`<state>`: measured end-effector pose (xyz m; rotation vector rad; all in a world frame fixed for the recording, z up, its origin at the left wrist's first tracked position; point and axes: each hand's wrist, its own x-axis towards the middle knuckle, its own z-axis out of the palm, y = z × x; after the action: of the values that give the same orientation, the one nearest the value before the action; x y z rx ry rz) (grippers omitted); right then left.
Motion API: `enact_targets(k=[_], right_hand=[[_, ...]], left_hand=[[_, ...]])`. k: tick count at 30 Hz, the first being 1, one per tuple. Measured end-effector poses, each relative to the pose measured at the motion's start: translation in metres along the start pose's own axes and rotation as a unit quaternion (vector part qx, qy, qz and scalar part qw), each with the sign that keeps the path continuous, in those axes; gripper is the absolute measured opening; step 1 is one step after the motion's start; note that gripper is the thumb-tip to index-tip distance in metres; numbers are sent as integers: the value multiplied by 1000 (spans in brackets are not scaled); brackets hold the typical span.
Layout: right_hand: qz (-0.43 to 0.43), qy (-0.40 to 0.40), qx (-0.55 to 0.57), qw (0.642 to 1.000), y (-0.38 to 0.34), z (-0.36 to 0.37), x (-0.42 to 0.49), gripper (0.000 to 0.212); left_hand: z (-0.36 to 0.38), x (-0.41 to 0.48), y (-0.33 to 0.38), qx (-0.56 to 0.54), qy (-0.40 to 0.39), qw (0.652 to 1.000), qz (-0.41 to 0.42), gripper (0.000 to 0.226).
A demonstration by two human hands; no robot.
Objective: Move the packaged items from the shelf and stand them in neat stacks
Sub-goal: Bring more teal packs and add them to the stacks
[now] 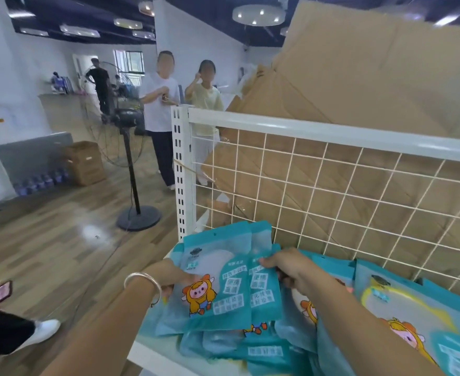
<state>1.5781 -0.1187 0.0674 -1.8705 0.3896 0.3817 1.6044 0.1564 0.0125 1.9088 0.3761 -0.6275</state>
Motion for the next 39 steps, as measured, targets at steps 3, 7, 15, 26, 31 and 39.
enact_targets(k=[3, 7, 15, 26, 31, 39], right_hand=[[-2, 17, 35, 999, 2, -4, -9, 14], [-19, 52, 64, 996, 7, -16, -17, 21], [-93, 142, 162, 972, 16, -64, -53, 15], [-112, 352, 209, 906, 98, -189, -159, 21], [-116, 422, 220, 872, 159, -254, -226, 19], [-128, 518, 219, 817, 263, -358, -358, 24]], left_hand=[[-5, 8, -10, -42, -22, 999, -21, 75], [6, -17, -1, -119, -62, 991, -5, 46], [29, -37, 41, -150, -59, 976, 148, 28], [170, -77, 99, -155, -90, 946, 270, 11], [263, -127, 117, -134, -129, 927, 326, 8], [437, -214, 126, -122, -207, 899, 365, 12]])
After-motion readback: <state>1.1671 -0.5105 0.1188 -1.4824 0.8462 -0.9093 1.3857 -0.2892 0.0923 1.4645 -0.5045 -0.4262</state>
